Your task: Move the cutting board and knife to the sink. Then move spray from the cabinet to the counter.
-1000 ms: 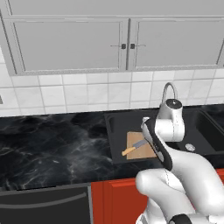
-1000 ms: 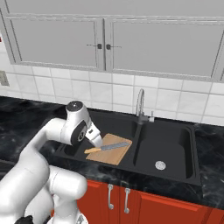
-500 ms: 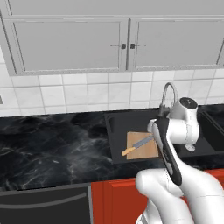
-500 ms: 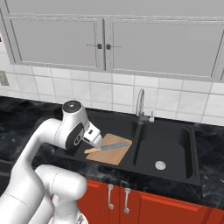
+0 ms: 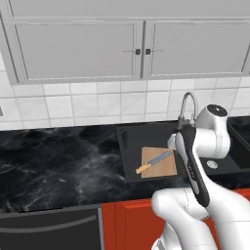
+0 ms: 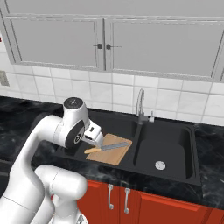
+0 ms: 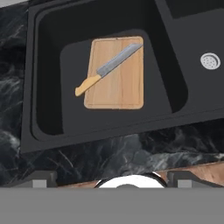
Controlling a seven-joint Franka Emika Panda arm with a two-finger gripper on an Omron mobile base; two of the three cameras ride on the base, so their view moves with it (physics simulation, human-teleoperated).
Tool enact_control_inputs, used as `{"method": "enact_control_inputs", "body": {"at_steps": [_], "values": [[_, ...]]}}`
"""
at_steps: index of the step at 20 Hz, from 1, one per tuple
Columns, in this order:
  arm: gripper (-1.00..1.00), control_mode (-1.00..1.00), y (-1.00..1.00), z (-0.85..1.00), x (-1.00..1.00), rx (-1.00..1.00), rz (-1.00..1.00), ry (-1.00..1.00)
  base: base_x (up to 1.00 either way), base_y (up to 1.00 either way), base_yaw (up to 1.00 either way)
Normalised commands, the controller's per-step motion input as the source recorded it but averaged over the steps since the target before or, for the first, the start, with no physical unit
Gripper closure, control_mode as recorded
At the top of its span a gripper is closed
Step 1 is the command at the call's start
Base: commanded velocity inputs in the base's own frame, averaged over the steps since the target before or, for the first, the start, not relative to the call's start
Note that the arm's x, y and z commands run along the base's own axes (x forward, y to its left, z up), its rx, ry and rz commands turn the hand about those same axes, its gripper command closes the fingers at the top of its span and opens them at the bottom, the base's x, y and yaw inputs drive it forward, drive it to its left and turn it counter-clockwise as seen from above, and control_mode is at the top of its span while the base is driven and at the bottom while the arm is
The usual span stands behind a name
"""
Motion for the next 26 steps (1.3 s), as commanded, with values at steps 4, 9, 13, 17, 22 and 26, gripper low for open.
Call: {"method": "enact_control_inputs", "body": {"at_steps": [4,9,13,17,22,26], "values": [[-1.00,-1.00,0.00,0.00,-0.08,0.00,0.00,0.00,0.00,0.00,0.00],[-1.00,1.00,0.00,0.00,0.00,0.00,0.00,0.00,-0.61,-0.07,0.00],[-1.00,1.00,0.00,0.00,0.00,0.00,0.00,0.00,-0.53,-0.11,-0.29],[-1.00,1.00,0.00,0.00,0.00,0.00,0.00,0.00,-0.01,0.09,-0.91],[-1.00,1.00,0.00,0.00,0.00,0.00,0.00,0.00,0.00,0.07,-0.95],[-1.00,1.00,0.00,0.00,0.00,0.00,0.00,0.00,0.00,0.07,-0.95]]}}
